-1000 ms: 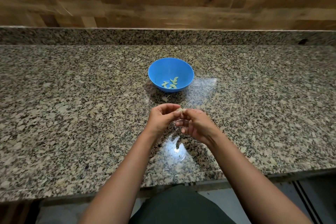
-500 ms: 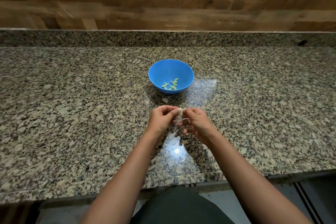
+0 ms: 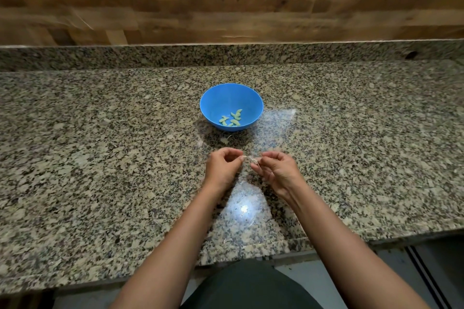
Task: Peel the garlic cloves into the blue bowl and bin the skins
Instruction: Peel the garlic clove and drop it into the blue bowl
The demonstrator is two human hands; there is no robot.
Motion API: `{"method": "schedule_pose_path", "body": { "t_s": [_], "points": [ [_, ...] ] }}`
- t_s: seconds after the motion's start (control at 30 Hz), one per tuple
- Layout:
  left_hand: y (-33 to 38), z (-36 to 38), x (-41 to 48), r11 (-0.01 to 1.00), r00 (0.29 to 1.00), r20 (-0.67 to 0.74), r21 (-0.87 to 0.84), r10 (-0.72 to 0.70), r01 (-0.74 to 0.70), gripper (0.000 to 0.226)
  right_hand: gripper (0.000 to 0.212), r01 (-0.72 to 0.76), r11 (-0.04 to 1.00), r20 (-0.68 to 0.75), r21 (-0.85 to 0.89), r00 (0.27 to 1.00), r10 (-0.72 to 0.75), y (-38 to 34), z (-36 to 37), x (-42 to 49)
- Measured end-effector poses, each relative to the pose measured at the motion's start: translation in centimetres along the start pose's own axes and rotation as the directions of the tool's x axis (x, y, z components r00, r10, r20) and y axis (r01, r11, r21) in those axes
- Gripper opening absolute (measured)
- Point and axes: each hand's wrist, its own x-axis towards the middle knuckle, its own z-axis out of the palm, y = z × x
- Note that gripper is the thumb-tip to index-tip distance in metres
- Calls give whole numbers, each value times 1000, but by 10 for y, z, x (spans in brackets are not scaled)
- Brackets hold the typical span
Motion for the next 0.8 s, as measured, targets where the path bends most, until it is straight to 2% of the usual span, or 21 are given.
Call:
{"method": "schedule_pose_path", "body": {
  "t_s": [0.07,0.17,0.3,0.43,0.5,0.63,0.7,0.8],
  "points": [
    [4,8,5,980,997,-13,188,75,-71,9,19,31,999,-58,-20,998,-32,0,-9,7],
    [11,25,17,876,977,-2,444,211,-189,18,20,98,985,-166,-142,979,-121,-2,-26,19],
    [15,49,37,789,967,13,574,256,-217,24,16,114,964,-206,-240,965,-165,-8,-43,29],
    [13,59,48,687,961,26,694,274,-215,26,14,105,963,-229,-250,960,-164,-10,-48,32],
    [7,59,47,679,962,35,701,273,-218,27,12,103,949,-220,-298,960,-173,-11,-48,31],
    [-3,49,29,760,953,-2,604,304,-242,34,10,106,920,-172,-377,968,-181,-14,-46,26],
    [-8,38,14,768,940,-5,578,342,-276,38,11,117,919,-151,-377,971,-186,-13,-42,26],
    [-17,20,-11,746,937,28,597,349,-295,59,12,133,920,-124,-370,974,-191,-7,-36,25]
  ]
}}
